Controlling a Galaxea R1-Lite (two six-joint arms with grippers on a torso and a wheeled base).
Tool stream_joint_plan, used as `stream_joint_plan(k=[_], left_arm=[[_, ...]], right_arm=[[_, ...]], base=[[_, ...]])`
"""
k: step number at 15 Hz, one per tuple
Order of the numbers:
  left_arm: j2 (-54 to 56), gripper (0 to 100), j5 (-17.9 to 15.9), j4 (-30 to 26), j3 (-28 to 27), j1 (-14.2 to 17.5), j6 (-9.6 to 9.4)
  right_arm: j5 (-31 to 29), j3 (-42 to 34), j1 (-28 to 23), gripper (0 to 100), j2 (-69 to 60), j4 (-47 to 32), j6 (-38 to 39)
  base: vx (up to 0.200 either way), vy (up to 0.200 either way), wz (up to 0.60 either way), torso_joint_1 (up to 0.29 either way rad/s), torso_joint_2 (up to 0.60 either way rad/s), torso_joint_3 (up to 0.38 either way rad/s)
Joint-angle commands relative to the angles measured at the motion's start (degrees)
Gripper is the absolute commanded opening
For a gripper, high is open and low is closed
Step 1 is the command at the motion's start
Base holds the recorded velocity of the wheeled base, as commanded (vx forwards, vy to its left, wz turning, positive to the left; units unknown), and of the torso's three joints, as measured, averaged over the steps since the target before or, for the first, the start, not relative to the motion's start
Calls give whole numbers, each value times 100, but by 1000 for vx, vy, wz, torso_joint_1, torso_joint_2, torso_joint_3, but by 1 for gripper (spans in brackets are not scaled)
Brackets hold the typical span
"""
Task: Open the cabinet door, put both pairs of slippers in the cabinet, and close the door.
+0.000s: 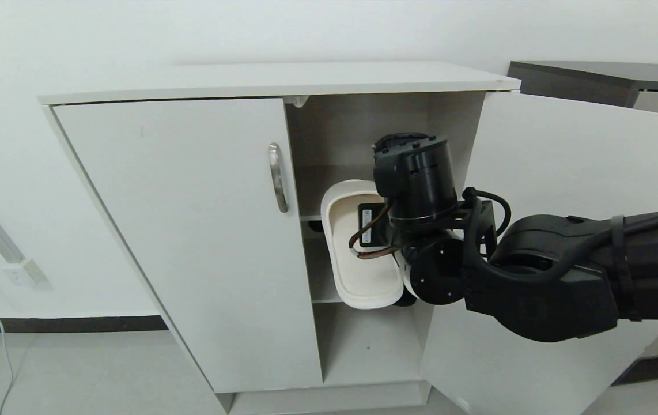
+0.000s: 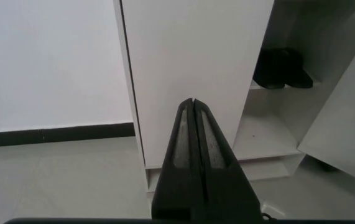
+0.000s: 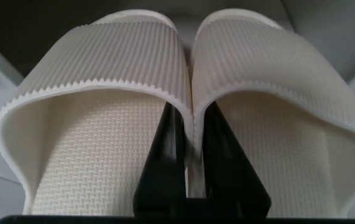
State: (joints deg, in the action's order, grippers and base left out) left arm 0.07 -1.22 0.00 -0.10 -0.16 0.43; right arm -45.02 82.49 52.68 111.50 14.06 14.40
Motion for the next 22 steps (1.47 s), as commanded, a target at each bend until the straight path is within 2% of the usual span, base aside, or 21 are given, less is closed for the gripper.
stream_joint_plan(k=[1,6,11,17,22], left_arm=[[-7,0,-1,0,1,-2,1],[-7,0,8,0,1,-2,1],[-7,0,8,9,1,-2,19],[-7,0,34,9,1,-2,36],[-7,0,43,9,1,-2,45]], right_arm=[[2,-5,-3,0,-5,1,2],[-33,12,-3,0,118,27,2],[2,197,-135,0,426,27,-7],[99,1858,-513,0,1217,-738,-7],[116,2183,-645,0,1498,-720,-42]], base=[[200,0,0,7,2,2],[200,0,0,3,3,1],[0,0,0,0,0,0],[0,0,0,0,0,0],[0,0,0,0,0,0]])
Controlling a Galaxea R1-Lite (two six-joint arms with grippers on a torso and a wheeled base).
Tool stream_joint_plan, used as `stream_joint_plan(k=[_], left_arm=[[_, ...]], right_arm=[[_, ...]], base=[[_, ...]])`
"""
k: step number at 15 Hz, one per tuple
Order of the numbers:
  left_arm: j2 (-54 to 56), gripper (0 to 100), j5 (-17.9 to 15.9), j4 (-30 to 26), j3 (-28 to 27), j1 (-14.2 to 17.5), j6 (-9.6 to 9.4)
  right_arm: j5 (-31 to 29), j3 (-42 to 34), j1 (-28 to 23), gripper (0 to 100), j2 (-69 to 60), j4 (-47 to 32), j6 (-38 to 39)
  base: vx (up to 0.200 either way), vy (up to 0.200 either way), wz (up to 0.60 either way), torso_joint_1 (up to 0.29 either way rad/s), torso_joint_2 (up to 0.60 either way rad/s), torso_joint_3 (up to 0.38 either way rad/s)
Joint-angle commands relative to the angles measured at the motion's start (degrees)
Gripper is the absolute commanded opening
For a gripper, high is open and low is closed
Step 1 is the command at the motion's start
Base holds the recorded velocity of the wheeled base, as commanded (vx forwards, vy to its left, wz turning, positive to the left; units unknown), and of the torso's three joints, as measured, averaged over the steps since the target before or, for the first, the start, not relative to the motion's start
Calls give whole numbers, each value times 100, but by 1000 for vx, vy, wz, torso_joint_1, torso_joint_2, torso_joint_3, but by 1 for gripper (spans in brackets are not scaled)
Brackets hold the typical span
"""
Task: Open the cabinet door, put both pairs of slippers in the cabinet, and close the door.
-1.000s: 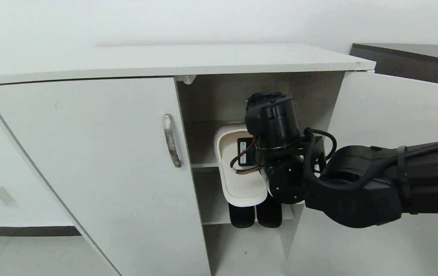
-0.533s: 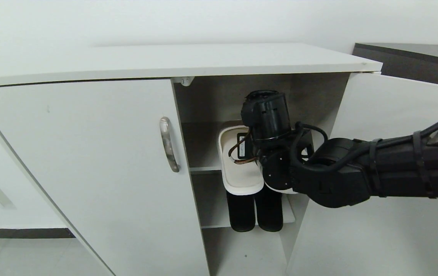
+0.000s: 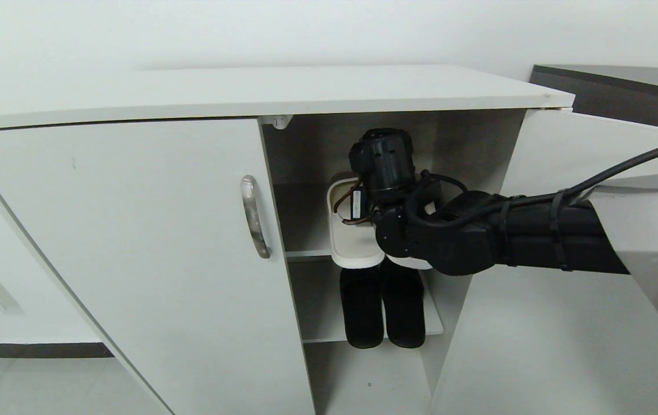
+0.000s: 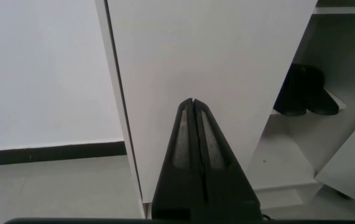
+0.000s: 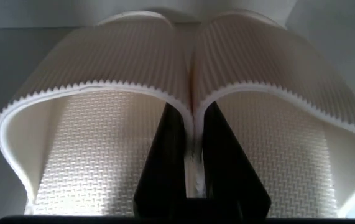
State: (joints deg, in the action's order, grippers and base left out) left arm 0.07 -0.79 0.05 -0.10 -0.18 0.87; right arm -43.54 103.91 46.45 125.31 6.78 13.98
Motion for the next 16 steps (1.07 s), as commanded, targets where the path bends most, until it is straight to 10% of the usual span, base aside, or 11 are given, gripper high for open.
stream_joint_plan(k=[1,5,6,16], left_arm=[[-7,0,0,4,1,1,1],[-7,0,0,4,1,1,1],[-7,0,0,4,1,1,1],[-7,0,0,4,1,1,1]], right_arm=[[30,85,-48,0,134,-1,-1],[118,191,-48,0,196,-19,-54],[118,200,-48,100,205,-19,-54],[65,-565,93,100,-331,8,-36]], base=[[0,0,0,0,0,0],[0,0,0,0,0,0],[0,0,0,0,0,0],[0,0,0,0,0,0]])
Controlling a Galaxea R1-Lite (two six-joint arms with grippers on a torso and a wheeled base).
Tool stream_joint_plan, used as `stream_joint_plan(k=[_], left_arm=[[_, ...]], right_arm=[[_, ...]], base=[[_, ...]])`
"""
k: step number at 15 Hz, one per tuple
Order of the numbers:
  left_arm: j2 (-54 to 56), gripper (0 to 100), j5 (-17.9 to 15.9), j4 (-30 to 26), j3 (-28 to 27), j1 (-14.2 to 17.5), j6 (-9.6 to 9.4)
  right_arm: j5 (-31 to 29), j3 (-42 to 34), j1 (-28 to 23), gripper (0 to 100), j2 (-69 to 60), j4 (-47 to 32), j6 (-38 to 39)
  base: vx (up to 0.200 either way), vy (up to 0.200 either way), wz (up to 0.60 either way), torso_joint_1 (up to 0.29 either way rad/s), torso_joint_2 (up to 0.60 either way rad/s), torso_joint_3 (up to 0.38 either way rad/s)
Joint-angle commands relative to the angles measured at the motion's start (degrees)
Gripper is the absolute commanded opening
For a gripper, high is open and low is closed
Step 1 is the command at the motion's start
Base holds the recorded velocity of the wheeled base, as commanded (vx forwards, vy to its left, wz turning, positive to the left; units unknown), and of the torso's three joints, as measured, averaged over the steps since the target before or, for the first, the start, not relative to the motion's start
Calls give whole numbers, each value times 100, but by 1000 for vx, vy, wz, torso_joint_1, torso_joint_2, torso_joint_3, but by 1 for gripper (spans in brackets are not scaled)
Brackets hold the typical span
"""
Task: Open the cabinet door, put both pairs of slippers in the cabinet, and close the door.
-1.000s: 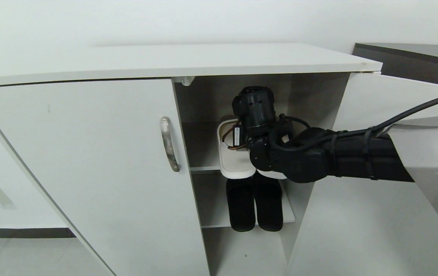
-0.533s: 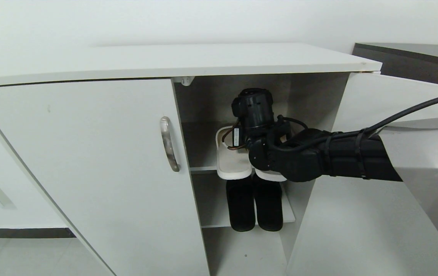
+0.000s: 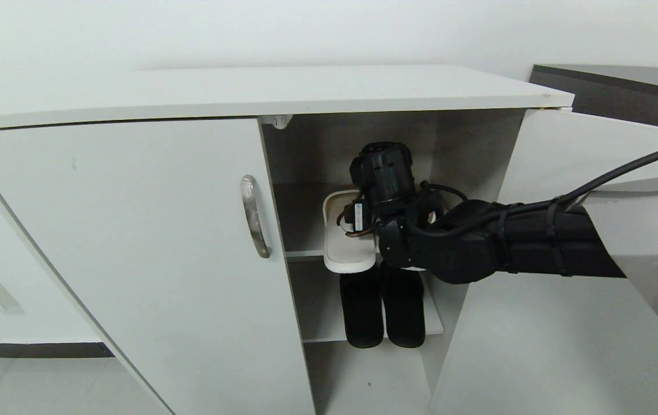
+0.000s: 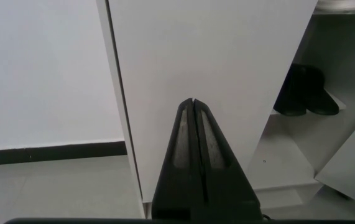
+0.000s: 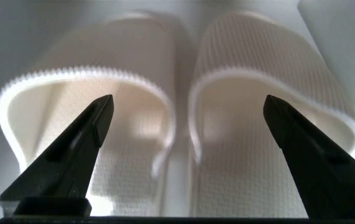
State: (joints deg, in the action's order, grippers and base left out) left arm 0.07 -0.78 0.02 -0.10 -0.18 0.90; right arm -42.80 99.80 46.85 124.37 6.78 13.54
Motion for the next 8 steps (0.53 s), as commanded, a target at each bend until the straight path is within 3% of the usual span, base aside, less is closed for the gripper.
stream_joint_plan(k=[1,8], left_arm=[[-7,0,-1,6,1,1,6],[-7,0,-10,6,1,1,6]], right_arm=[[-35,-286,96,100,-334,34,26],[-114,-1771,536,100,-1371,544,43]], base=[[0,0,0,0,0,0],[0,0,0,0,0,0]])
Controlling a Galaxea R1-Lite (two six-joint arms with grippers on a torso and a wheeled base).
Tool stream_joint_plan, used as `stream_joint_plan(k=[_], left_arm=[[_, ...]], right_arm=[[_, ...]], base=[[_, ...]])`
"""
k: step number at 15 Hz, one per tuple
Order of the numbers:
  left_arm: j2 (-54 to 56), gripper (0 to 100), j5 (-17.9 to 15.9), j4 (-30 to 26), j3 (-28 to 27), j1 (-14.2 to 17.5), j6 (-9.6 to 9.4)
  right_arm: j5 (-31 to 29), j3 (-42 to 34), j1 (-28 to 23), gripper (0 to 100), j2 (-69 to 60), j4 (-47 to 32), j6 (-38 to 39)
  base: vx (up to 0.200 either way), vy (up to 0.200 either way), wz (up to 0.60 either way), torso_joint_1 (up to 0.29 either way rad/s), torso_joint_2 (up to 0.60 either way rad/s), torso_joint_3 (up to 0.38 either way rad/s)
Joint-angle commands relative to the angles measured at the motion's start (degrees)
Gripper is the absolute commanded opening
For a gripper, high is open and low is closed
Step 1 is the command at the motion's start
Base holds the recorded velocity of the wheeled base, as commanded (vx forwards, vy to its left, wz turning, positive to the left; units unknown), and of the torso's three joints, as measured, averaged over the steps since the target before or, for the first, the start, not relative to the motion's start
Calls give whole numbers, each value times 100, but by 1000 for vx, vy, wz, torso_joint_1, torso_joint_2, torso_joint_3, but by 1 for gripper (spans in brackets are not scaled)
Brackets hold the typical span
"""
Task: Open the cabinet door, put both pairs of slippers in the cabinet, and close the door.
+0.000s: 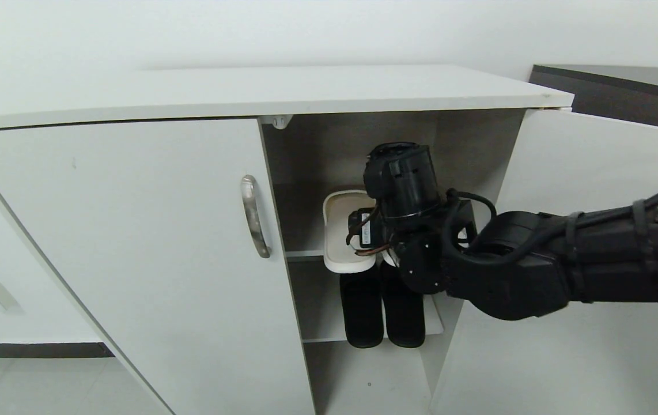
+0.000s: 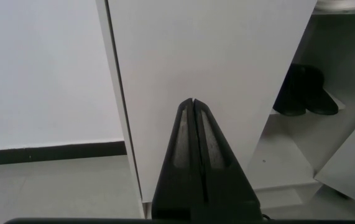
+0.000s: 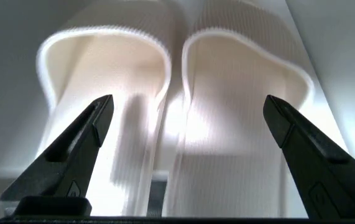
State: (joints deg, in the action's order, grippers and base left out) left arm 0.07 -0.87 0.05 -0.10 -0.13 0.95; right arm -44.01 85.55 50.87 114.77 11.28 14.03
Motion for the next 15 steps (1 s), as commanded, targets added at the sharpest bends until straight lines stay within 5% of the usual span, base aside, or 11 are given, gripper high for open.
stream_joint_plan(k=[1,5,11,12,15], left_arm=[[-7,0,-1,4,1,-4,2],[-7,0,-1,4,1,-4,-7],[-7,0,-1,4,1,-4,-7],[-7,0,-1,-5,1,-4,-7],[-7,0,-10,4,1,-4,-16]], right_arm=[[15,-584,178,100,-579,191,-14],[235,-1691,186,100,-1291,630,12],[1536,-3431,169,100,-1704,2168,3],[1606,-3519,169,0,-1642,2406,-14],[1623,-3581,178,0,-1528,2704,-41]], base=[[0,0,0,0,0,0],[0,0,0,0,0,0],[0,0,0,0,0,0],[0,0,0,0,0,0],[0,0,0,0,0,0]])
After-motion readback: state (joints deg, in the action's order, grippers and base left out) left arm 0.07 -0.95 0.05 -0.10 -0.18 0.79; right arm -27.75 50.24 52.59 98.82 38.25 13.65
